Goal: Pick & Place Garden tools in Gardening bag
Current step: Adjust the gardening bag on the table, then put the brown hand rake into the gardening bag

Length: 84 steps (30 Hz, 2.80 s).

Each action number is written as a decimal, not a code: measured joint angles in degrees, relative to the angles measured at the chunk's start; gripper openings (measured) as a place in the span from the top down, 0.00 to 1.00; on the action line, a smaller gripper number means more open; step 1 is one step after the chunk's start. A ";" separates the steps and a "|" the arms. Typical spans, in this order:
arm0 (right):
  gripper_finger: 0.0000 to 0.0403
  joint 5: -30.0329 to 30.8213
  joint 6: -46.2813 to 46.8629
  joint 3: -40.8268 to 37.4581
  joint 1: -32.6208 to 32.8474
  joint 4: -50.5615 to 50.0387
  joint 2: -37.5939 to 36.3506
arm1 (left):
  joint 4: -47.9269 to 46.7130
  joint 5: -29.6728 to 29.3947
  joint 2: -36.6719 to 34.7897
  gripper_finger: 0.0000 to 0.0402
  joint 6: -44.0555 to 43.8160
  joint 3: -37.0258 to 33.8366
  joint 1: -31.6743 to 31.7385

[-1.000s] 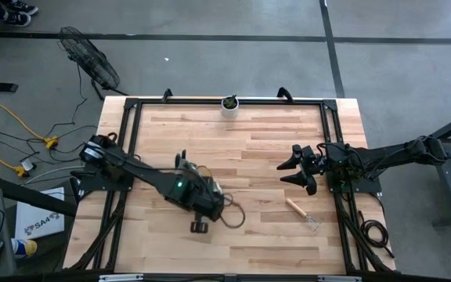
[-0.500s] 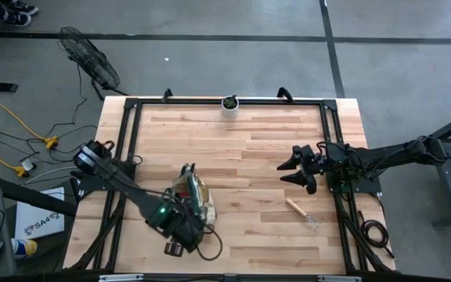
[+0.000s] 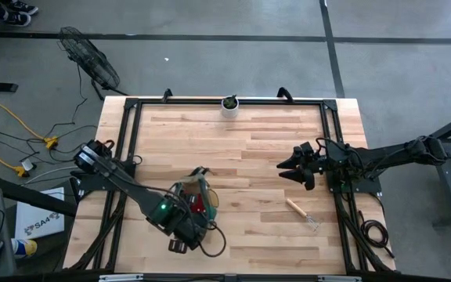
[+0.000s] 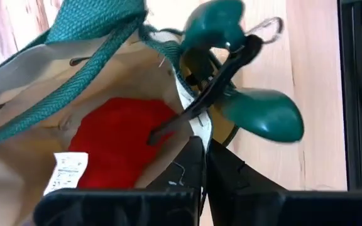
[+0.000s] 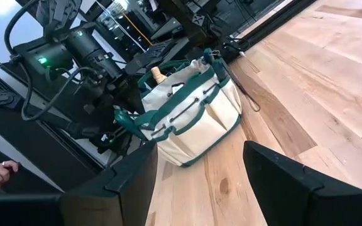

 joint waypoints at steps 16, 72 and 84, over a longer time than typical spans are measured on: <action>0.44 -0.02 4.55 0.00 0.00 -1.92 0.01 | 1.30 -0.46 0.00 0.89 -0.15 0.07 0.01; 0.47 6.08 13.86 35.33 8.12 -57.47 19.04 | 9.51 -44.96 -43.16 0.52 -37.48 -28.32 -11.81; 0.47 -0.55 27.17 35.98 14.99 -71.91 34.30 | 17.40 -53.14 -58.43 0.52 -37.34 -43.60 -18.44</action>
